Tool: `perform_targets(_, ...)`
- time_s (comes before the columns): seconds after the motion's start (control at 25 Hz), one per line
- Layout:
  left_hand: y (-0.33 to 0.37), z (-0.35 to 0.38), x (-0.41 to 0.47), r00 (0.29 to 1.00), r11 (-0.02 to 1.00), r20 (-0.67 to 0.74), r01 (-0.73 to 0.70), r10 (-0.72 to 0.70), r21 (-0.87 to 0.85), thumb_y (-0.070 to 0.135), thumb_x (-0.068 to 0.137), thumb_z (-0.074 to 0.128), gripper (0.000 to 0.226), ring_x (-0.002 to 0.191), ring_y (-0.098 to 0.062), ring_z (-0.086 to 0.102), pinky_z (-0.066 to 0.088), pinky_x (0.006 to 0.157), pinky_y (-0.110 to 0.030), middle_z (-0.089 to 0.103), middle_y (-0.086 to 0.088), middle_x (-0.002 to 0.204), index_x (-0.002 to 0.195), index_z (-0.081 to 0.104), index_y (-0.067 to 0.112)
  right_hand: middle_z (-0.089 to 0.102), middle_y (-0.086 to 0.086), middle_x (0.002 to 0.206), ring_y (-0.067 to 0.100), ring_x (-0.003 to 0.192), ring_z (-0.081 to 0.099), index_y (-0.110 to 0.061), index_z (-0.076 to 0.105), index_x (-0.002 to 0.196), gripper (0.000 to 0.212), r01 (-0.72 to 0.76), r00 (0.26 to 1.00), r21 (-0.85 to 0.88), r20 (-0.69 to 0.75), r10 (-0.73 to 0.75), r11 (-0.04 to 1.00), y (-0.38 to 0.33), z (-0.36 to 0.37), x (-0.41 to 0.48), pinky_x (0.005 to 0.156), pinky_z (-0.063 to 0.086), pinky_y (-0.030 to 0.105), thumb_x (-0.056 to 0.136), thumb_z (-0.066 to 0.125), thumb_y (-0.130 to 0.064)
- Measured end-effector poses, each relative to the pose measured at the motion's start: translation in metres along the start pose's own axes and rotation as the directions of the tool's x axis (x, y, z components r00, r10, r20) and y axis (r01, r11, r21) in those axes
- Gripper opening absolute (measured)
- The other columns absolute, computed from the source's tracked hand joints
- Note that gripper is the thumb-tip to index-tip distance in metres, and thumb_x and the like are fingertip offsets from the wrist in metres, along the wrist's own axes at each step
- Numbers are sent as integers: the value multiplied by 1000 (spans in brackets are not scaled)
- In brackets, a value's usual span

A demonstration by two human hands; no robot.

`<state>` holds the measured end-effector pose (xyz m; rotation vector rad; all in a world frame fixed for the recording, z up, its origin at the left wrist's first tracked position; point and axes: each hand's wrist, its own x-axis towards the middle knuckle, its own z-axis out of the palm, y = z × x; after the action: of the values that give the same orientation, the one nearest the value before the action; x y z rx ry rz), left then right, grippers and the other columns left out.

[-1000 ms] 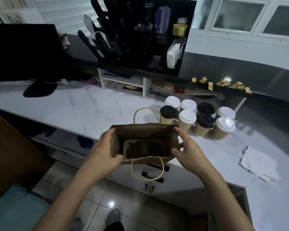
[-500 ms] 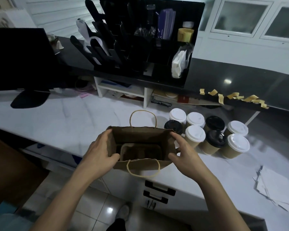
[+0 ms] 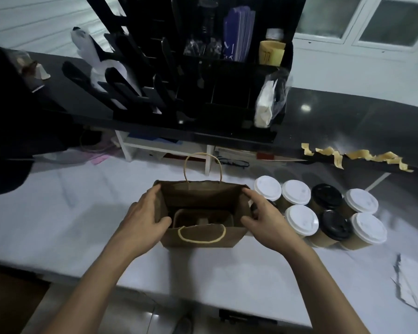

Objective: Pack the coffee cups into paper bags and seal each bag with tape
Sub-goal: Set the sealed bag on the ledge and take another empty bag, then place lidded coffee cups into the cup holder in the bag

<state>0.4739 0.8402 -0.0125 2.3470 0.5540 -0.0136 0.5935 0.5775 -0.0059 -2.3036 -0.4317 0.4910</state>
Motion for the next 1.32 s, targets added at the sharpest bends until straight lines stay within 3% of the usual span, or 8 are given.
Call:
perform_targets(0.2, -12, -10, 40, 988, 997, 131, -82, 82, -4, 26, 95, 58, 80, 146, -20, 26, 37, 114, -44, 17, 8, 164, 158, 9, 35, 52, -3, 121, -2, 80, 54, -32, 32, 157, 69, -83, 996, -31, -44, 82, 996, -15, 4, 18, 60, 40, 8, 95, 58, -17)
perform_targets(0.36, -21, -12, 55, 975, 986, 150, -163, 165, -28, 31, 91, 62, 83, 147, -18, 24, 36, 115, -46, 8, 21, 160, 158, 12, 34, 49, 1, 144, 3, 91, 56, -34, 31, 157, 68, -114, 992, -9, -64, 113, 993, -20, 9, 20, 79, 41, 18, 97, 58, -17)
perform_targets(0.56, -32, -14, 62, 965, 975, 139, -217, 221, -46, 33, 88, 65, 86, 147, -17, 25, 39, 113, -48, 6, 25, 162, 157, 14, 37, 45, -2, 149, 2, 86, 59, -35, 32, 156, 67, -73, 992, 12, -106, 74, 997, -21, 18, 24, 75, 40, 15, 97, 59, -17)
perform_targets(0.8, -33, -8, 60, 968, 973, 107, -217, 225, -82, 29, 89, 66, 87, 148, -18, 25, 38, 114, -51, 4, 24, 164, 158, 13, 35, 58, -8, 124, -6, 85, 63, -39, 46, 146, 49, 9, 987, 81, -163, 4, 997, -11, 14, 25, 74, 52, 16, 100, 60, -28)
perform_targets(0.96, -34, -4, 58, 971, 973, 87, -213, 221, -87, 28, 89, 68, 88, 148, -18, 25, 38, 114, -52, 5, 22, 164, 158, 14, 33, 67, -11, 109, 2, 92, 68, -35, 54, 137, 38, -11, 953, 180, -297, 65, 984, 2, 0, 25, 82, 58, 31, 100, 60, -26)
perform_targets(1.08, -37, -3, 59, 973, 974, 82, -207, 215, -92, 29, 89, 69, 88, 148, -19, 27, 40, 113, -53, 6, 23, 164, 158, 14, 35, 70, -3, 109, 16, 99, 67, -26, 57, 132, 37, -165, 884, -110, -457, 98, 980, 21, -1, 31, 87, 55, 44, 96, 62, -29)
perform_targets(1.16, -37, -1, 59, 975, 974, 73, -204, 211, -98, 28, 89, 69, 88, 148, -20, 27, 40, 112, -54, 6, 23, 164, 158, 15, 35, 67, 2, 117, 28, 113, 59, -23, 57, 132, 44, -285, 866, -381, -495, 66, 880, 32, 2, 35, 97, 45, 47, 93, 62, -42)
perform_targets(1.32, -38, 0, 60, 975, 973, 70, -203, 212, -110, 30, 88, 68, 87, 147, -20, 29, 42, 111, -54, 7, 26, 163, 158, 17, 35, 58, 5, 137, 27, 137, 43, -19, 53, 136, 72, -406, 879, -558, -455, 143, 724, 46, 11, 41, 122, 17, 50, 86, 56, -70)
